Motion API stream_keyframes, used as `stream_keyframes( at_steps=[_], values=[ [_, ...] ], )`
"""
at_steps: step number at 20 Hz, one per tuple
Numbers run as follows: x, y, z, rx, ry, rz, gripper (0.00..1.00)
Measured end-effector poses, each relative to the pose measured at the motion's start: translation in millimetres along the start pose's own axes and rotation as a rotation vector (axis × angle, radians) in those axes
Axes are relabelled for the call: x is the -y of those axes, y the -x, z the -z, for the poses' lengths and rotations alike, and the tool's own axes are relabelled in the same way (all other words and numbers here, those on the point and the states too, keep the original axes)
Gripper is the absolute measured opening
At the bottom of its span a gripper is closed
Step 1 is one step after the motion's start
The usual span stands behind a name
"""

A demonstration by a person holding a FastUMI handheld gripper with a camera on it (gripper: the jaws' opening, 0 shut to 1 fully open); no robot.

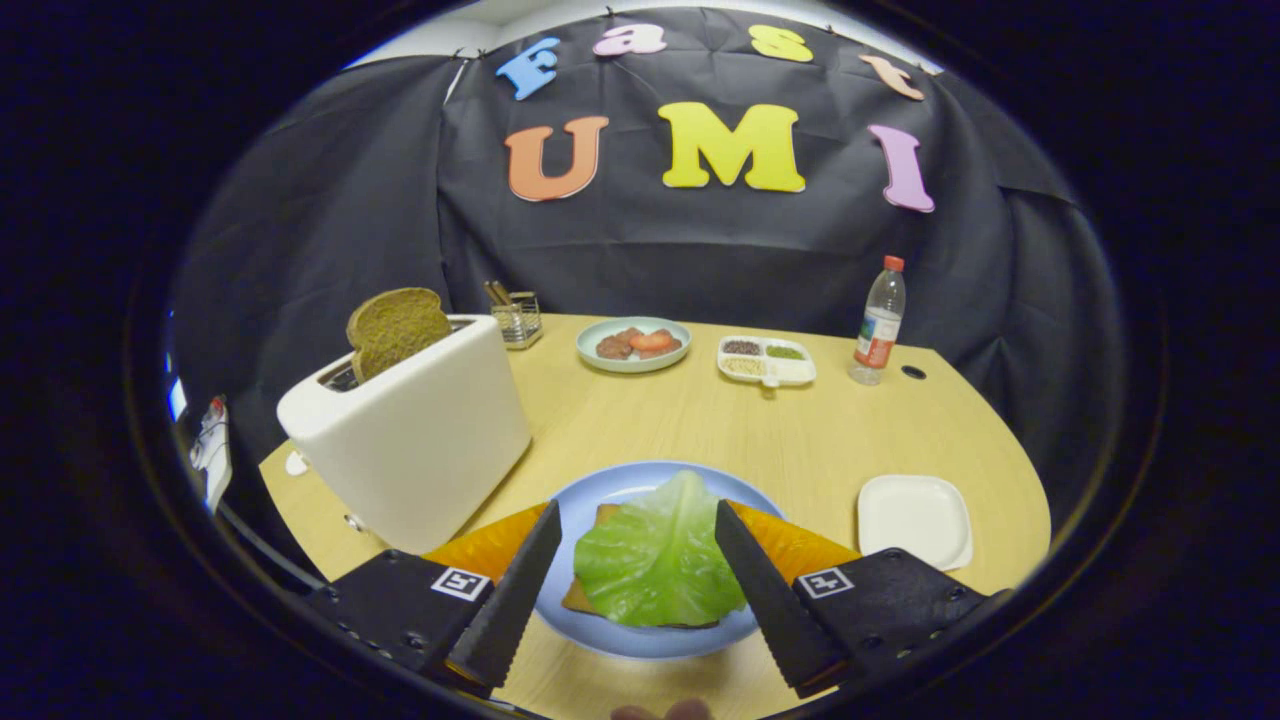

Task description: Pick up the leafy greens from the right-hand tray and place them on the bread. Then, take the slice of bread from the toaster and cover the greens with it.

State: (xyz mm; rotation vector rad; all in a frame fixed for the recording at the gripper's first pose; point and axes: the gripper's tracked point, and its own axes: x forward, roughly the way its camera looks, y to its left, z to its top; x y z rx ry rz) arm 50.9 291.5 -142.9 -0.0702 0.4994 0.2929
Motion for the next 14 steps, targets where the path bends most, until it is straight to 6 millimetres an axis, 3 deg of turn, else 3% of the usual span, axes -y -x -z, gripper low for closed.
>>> stream_keyframes(
  at_steps=[5,14],
  values=[
    [-10,28,-43,0.145,0.002,0.030,0.96],
    [-57,66,-112,0.287,-0.032,0.023,0.95]
  ],
)
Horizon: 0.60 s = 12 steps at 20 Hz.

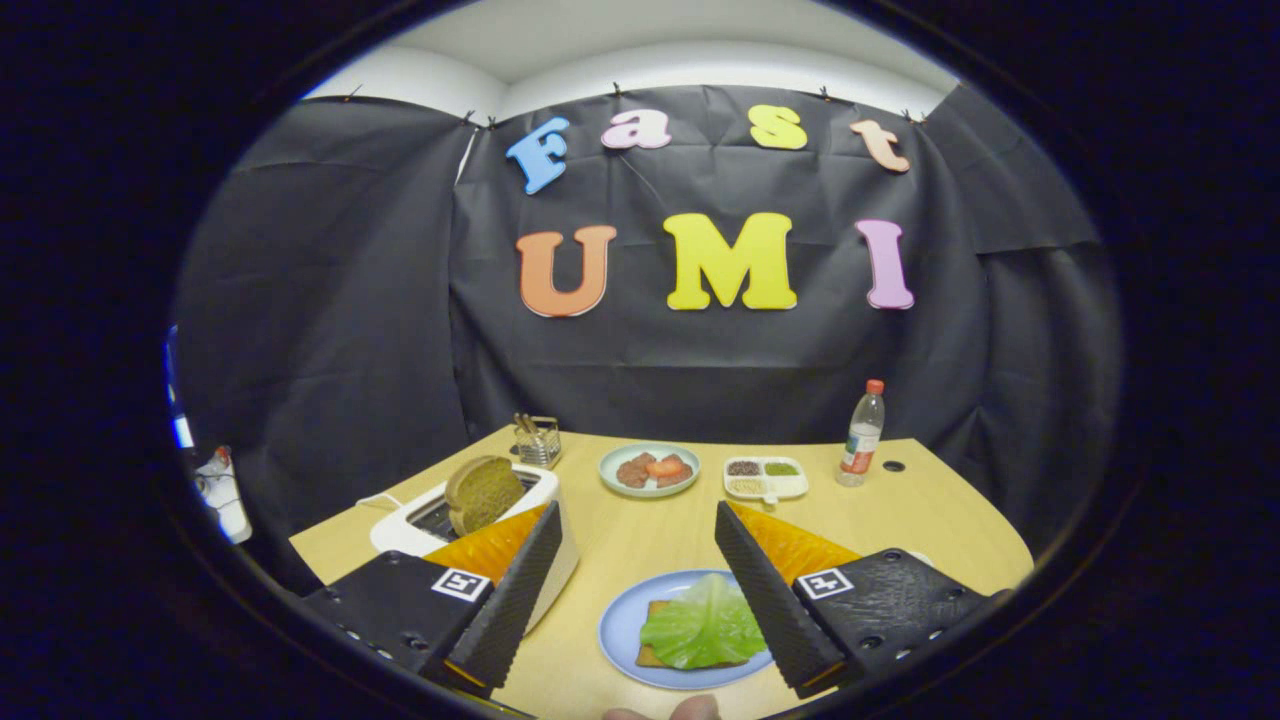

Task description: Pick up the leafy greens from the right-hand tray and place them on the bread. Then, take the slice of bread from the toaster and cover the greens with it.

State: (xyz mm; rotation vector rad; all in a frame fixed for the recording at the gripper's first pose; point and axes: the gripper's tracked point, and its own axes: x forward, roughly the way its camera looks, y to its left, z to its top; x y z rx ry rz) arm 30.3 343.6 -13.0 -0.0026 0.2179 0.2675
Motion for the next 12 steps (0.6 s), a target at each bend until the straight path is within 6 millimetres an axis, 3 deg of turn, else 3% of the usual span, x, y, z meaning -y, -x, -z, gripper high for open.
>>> stream_keyframes(
  at_steps=[7,12],
  values=[
    [-42,-1,-31,0.055,-0.032,-0.013,0.95],
    [-88,-10,-35,0.063,-0.021,-0.047,0.95]
  ],
)
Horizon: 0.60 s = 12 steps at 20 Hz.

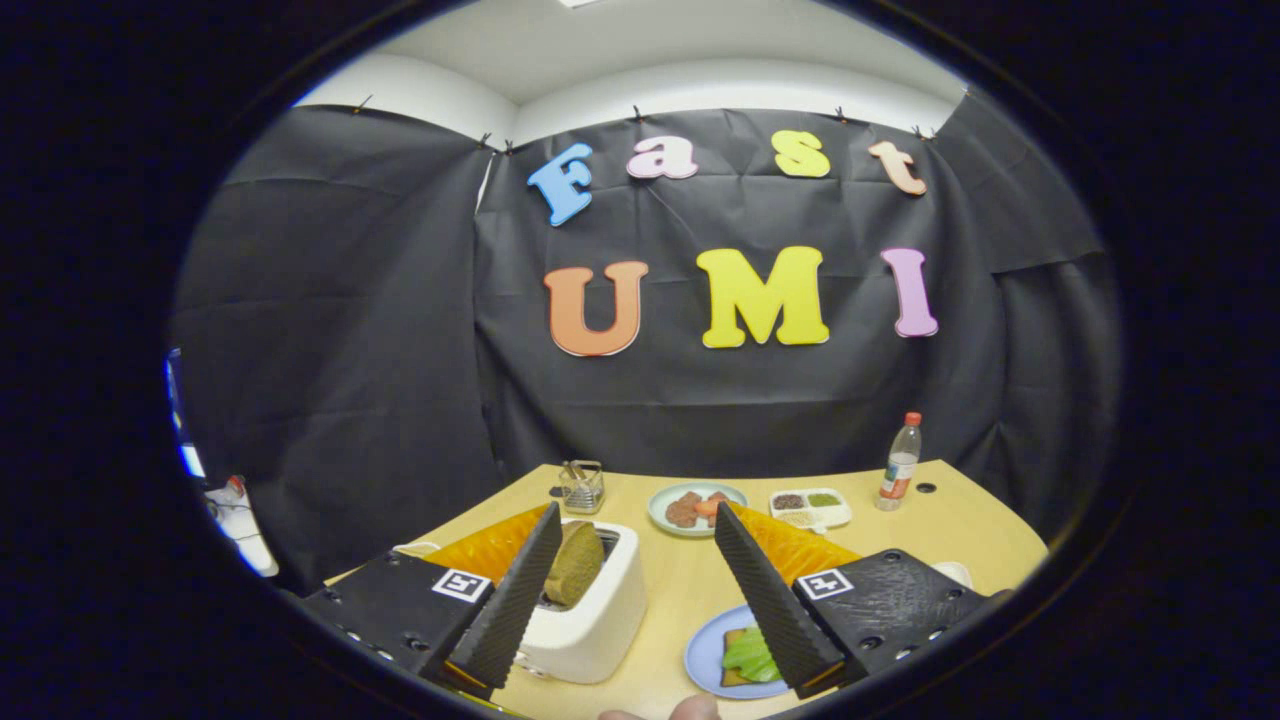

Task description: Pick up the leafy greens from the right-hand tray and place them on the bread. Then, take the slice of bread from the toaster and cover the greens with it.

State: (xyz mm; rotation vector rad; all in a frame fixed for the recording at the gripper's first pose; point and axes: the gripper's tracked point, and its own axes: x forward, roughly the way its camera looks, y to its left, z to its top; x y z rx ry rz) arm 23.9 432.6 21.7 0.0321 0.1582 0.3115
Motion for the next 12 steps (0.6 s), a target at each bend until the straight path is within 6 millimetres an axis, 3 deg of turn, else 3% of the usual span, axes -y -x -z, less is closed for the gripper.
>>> stream_keyframes(
  at_steps=[5,12],
  values=[
    [-36,-20,12,-0.025,-0.001,-0.018,0.95],
    [-50,-64,51,-0.122,-0.027,0.037,0.95]
  ],
)
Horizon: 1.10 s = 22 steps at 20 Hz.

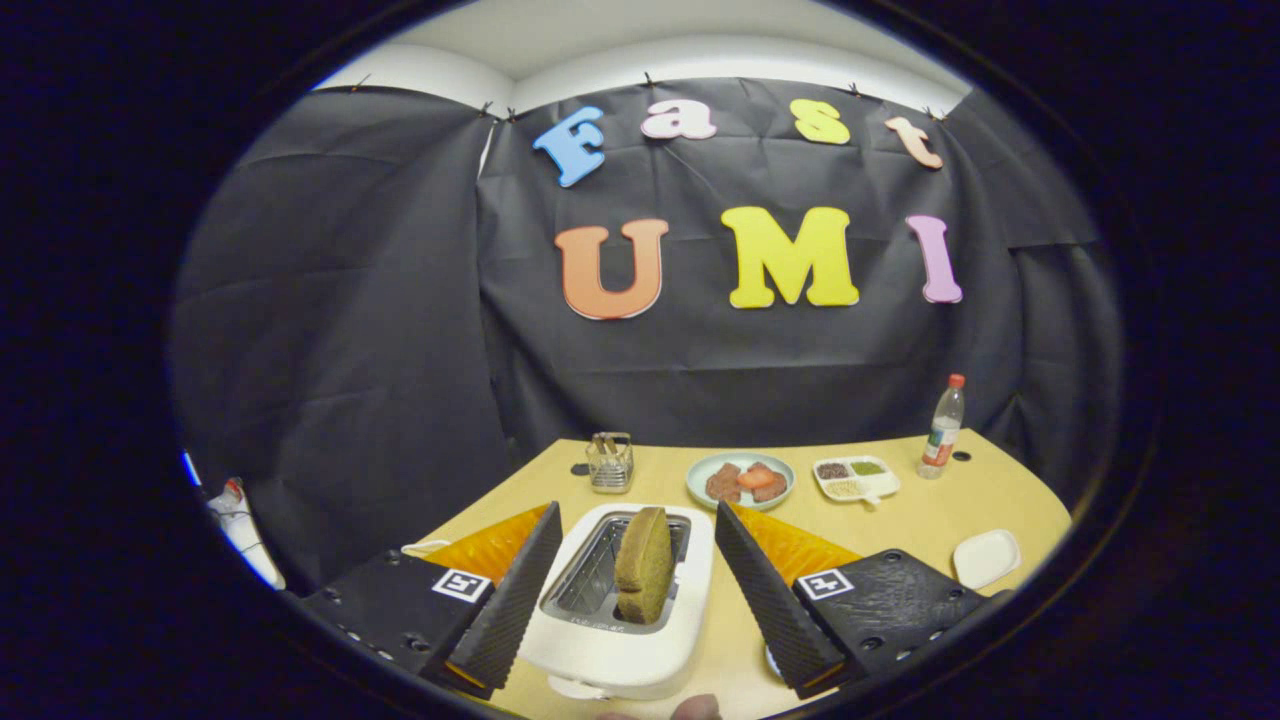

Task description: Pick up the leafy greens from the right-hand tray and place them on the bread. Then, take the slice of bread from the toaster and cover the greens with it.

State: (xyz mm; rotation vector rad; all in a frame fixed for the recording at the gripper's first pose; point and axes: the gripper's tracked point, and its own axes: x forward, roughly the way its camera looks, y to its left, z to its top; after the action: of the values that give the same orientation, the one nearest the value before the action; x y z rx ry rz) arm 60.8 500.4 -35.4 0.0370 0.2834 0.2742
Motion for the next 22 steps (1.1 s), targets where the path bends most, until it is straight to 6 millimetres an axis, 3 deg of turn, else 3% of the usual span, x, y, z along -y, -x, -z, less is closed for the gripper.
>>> stream_keyframes(
  at_steps=[6,8,14,15,16,17,20,21,22],
  values=[
    [9,-38,26,-0.100,-0.022,0.078,0.95],
    [10,-45,35,-0.134,-0.040,0.085,0.83],
    [12,-55,43,-0.160,-0.052,0.093,0.29],
    [11,-52,41,-0.162,-0.046,0.087,0.16],
    [9,-54,39,-0.159,-0.035,0.084,0.16],
    [9,-51,37,-0.153,-0.031,0.075,0.09],
    [8,-44,25,-0.108,-0.026,0.054,0.09],
    [8,-45,22,-0.098,-0.019,0.055,0.01],
    [11,-41,17,-0.089,-0.016,0.054,0.01]
  ],
)
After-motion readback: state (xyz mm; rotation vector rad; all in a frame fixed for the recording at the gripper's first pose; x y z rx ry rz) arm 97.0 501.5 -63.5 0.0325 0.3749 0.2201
